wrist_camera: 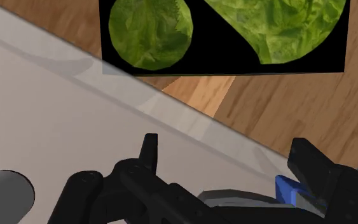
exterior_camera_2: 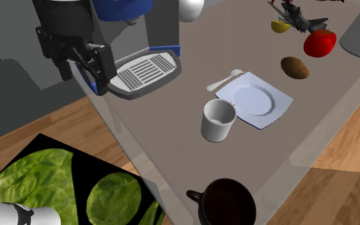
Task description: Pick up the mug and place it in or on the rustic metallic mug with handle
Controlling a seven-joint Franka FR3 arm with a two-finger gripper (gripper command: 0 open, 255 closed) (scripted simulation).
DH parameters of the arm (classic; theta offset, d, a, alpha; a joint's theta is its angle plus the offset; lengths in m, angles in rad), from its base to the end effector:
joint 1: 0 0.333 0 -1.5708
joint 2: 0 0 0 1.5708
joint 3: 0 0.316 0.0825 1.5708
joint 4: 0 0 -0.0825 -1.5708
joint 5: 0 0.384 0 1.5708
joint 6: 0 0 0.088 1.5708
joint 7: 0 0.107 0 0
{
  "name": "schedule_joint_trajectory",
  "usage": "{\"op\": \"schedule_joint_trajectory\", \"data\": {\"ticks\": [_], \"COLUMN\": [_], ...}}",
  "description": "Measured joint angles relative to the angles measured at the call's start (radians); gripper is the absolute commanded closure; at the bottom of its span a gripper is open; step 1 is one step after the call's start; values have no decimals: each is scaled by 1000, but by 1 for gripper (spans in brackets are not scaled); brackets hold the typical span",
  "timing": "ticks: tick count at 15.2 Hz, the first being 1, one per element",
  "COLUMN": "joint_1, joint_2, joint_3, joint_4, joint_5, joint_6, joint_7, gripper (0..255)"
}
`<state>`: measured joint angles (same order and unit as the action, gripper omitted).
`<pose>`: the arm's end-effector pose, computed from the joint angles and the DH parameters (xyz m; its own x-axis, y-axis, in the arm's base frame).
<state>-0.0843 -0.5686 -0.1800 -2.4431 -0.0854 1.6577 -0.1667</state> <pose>0.3394 -0.1052 0.4804 0.9759 -0.0353 -0.2153 -0.0475 -0.9975 -0.0517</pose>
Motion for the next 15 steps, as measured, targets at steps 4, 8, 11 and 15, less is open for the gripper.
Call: {"op": "schedule_joint_trajectory", "data": {"ticks": [4,8,11,15], "joint_1": [-25,-42,-59,-73], "joint_2": [105,219,313,437], "joint_3": [-54,-100,-142,-181], "joint_4": [32,79,130,207], "joint_5": [-42,-62,-71,-58], "joint_6": [98,192,258,332], "joint_7": [-54,-98,-147,-197], "gripper": [0,0,0,0]}}
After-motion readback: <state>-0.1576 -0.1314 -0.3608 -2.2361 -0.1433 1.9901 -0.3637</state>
